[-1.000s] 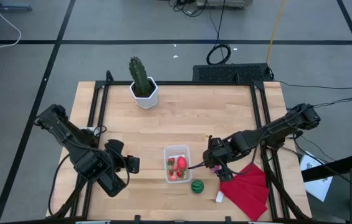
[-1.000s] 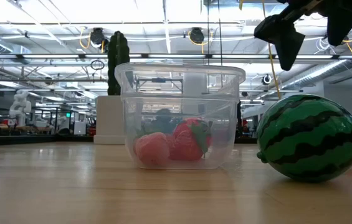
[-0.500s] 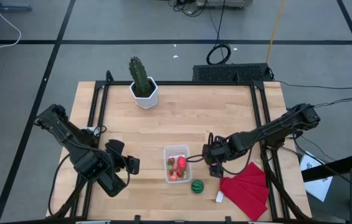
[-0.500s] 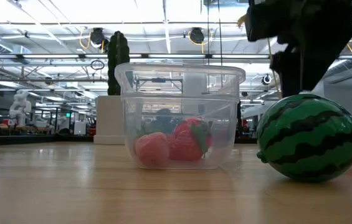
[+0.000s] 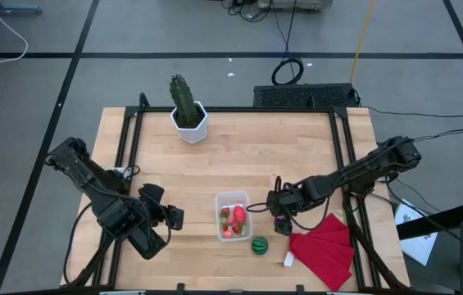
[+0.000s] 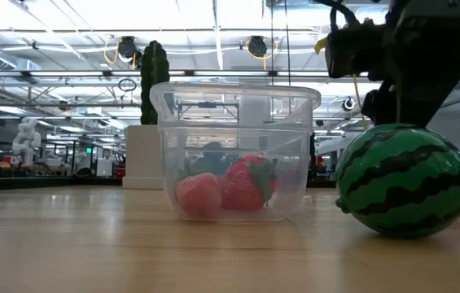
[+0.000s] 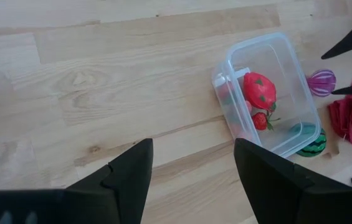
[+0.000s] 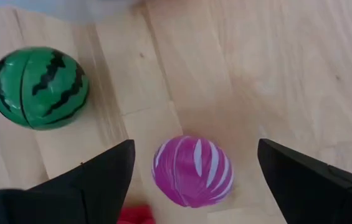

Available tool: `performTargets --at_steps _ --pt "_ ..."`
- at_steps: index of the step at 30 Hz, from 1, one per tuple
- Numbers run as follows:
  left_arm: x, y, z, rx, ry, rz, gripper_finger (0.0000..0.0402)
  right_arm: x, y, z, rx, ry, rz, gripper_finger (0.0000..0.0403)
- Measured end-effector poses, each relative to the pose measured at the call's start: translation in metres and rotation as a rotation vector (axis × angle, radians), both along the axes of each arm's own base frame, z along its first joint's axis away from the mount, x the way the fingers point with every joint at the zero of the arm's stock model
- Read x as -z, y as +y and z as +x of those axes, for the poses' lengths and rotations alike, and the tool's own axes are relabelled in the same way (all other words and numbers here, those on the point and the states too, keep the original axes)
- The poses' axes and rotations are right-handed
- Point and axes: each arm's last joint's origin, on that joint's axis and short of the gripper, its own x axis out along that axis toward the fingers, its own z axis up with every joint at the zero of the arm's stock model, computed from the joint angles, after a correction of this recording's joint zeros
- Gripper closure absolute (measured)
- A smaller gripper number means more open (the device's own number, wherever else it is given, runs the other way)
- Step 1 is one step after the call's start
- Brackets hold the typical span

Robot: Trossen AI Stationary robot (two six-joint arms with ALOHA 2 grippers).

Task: Pick and placing Produce into tupperware
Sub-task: Put the onion into the transparent bin

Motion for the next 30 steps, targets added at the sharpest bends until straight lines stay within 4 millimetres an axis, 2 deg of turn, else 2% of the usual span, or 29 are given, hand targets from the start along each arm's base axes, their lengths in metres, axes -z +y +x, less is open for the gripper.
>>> performTargets --at_steps 30 --pt "0.000 0.000 0.000 0.000 0.000 0.001 0.0172 0.044 -0.008 -0.024 0.023 0.048 -0.008 0.0073"
